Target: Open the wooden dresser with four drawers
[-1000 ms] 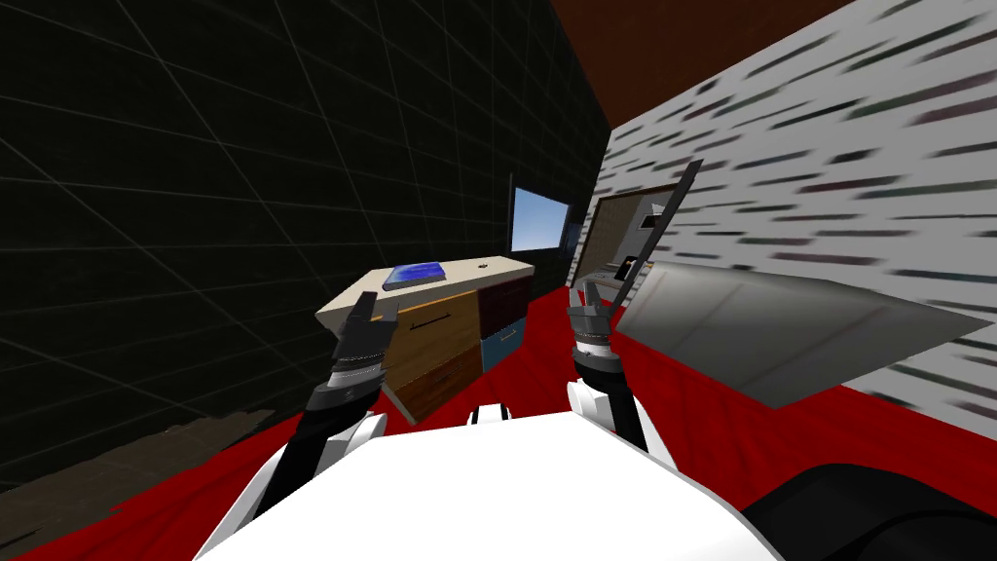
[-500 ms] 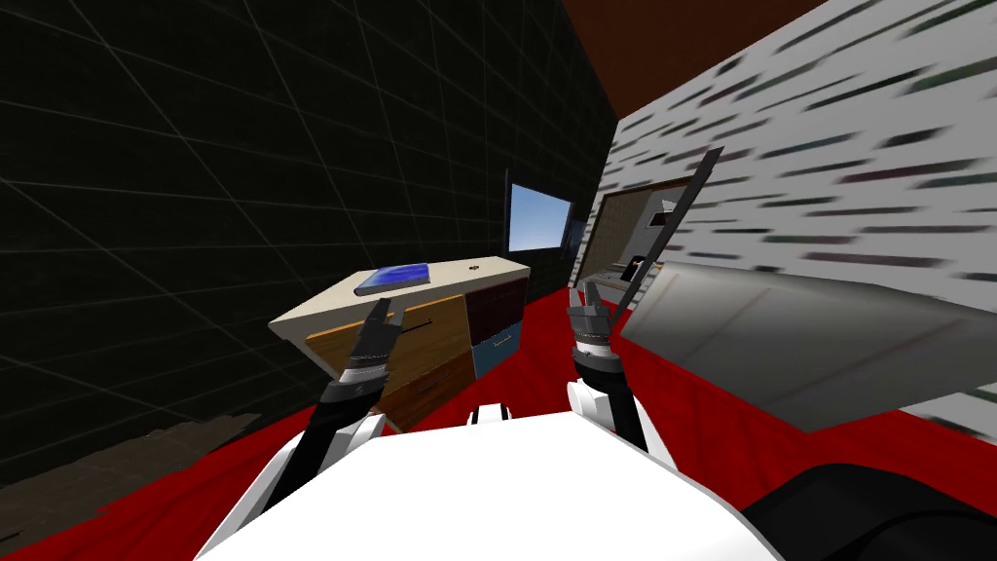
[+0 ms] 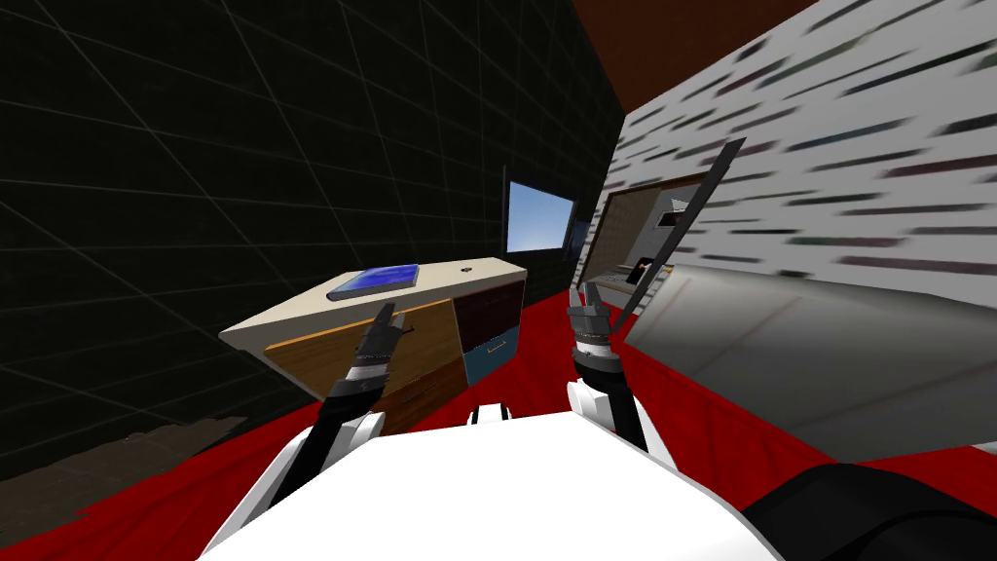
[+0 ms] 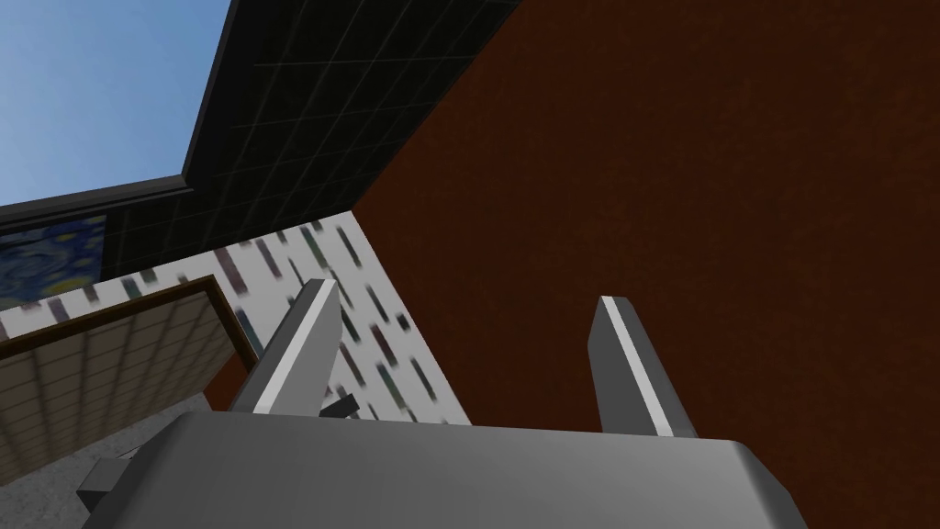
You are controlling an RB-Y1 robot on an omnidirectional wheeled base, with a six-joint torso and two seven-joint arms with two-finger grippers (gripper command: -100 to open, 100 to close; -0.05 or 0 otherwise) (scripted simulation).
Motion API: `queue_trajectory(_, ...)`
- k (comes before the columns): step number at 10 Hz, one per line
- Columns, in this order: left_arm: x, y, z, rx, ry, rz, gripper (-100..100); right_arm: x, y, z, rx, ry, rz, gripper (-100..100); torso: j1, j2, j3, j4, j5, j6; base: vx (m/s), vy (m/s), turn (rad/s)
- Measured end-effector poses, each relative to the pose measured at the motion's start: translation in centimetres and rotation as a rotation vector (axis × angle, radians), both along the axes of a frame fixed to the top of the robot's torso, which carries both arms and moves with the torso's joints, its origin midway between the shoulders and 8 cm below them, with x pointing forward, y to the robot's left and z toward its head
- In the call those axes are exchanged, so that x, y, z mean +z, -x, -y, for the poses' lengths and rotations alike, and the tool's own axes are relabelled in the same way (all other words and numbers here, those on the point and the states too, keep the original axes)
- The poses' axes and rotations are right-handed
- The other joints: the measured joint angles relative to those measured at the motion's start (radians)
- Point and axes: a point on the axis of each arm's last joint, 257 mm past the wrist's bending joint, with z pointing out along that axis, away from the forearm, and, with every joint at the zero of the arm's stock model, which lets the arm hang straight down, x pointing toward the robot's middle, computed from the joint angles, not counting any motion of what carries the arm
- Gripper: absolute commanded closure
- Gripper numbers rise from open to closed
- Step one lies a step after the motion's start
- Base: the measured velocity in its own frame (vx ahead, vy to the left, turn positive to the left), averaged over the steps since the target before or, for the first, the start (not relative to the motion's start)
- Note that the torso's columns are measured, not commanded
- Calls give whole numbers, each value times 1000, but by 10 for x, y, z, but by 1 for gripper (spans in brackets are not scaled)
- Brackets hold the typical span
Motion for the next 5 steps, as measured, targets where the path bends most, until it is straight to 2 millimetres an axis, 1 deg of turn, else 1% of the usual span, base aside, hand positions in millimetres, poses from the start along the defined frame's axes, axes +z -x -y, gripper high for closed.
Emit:
queue_trajectory(2,-13,-6,-6,13,4,-30,-100,0,0,0,0,0,0,0,-2,2,1,1,-1,0,78,-163,48)
queue_trajectory(5,-30,-12,-16,32,9,-71,-100,0,0,0,0,0,0,0,1,1,1,0,0,0,77,-134,46)
